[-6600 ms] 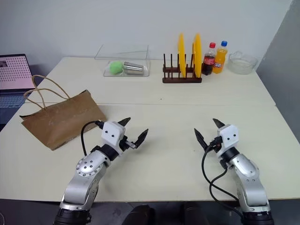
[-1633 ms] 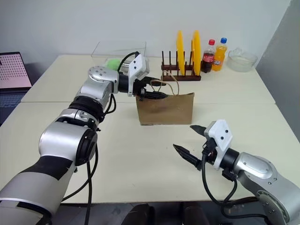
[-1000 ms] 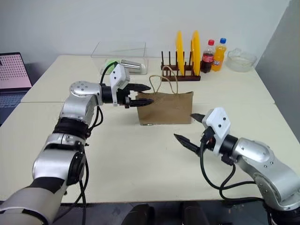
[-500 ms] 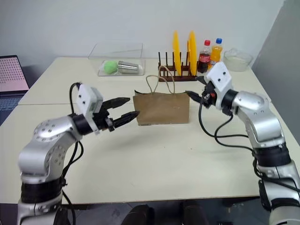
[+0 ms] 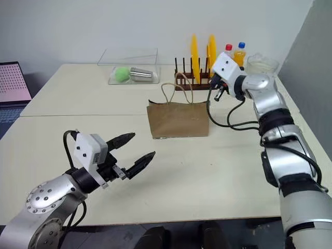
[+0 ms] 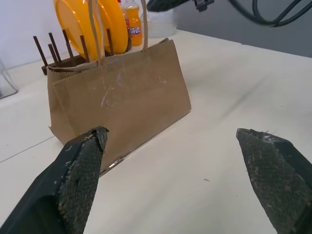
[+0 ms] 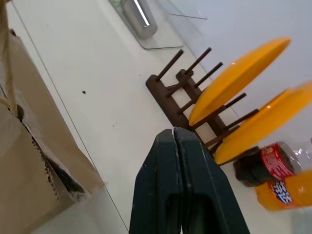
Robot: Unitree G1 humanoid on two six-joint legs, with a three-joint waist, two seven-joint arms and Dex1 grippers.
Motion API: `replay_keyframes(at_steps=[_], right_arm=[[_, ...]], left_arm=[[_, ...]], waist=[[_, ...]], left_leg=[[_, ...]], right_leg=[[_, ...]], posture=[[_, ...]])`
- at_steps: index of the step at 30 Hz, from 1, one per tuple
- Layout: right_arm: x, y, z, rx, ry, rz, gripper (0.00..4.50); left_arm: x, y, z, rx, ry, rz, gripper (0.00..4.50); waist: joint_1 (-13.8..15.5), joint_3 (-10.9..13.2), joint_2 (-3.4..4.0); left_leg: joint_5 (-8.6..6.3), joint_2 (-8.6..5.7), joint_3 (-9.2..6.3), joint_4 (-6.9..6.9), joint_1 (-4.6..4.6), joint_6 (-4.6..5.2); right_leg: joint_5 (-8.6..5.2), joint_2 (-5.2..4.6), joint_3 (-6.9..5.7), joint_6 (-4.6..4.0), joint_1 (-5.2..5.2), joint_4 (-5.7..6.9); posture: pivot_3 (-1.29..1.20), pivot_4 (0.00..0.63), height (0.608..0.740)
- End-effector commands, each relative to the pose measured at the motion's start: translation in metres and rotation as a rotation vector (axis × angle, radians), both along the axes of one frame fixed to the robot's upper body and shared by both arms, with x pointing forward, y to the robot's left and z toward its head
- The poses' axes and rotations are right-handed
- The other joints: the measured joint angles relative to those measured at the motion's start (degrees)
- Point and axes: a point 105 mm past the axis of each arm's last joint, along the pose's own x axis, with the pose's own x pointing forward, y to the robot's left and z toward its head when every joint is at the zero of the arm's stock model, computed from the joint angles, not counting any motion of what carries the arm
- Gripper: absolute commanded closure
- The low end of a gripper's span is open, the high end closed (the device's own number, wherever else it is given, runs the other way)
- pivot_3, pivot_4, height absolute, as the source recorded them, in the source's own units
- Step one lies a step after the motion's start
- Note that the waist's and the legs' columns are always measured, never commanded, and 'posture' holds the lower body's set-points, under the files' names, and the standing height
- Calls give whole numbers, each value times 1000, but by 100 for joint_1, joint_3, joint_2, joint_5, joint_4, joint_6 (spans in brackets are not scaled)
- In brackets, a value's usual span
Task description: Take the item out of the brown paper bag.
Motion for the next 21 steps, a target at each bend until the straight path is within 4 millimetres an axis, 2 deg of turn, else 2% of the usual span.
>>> replay_keyframes(at_steps=[1,6,9,13,21], right_arm=[[1,8,-2,-101,-15,23,4468],[-4,21,-11,-154,27,102,4468],[-17,28,-15,-198,86,231,4468],[-32,28,-19,-249,141,357,4468],[-64,27,-26,-294,207,568,4468]], left_arm=[[-8,-6,8,5,-48,-28,0],[-11,-5,6,18,-40,-36,0],[-14,-4,3,42,-26,-51,0],[-17,-4,-3,125,-14,-119,0],[-19,11,-14,263,44,-227,0]], waist=[[1,1,1],[15,3,4],[5,4,6],[0,8,13],[5,16,26]], left_leg=[[0,0,0,0,-1,0],[0,-1,-2,0,-5,-1],[0,-1,-2,0,-3,-1],[0,-1,-6,-3,-1,0],[-1,-1,-8,-4,-1,0]], right_leg=[[0,0,1,0,0,0],[0,-1,-1,0,-1,-2],[0,-1,-1,-1,-2,-2],[0,0,-5,-1,-1,-1],[-2,0,-6,-2,-1,-4]], posture=[[0,150,740],[0,150,740],[0,150,740],[0,150,740],[0,150,740]])
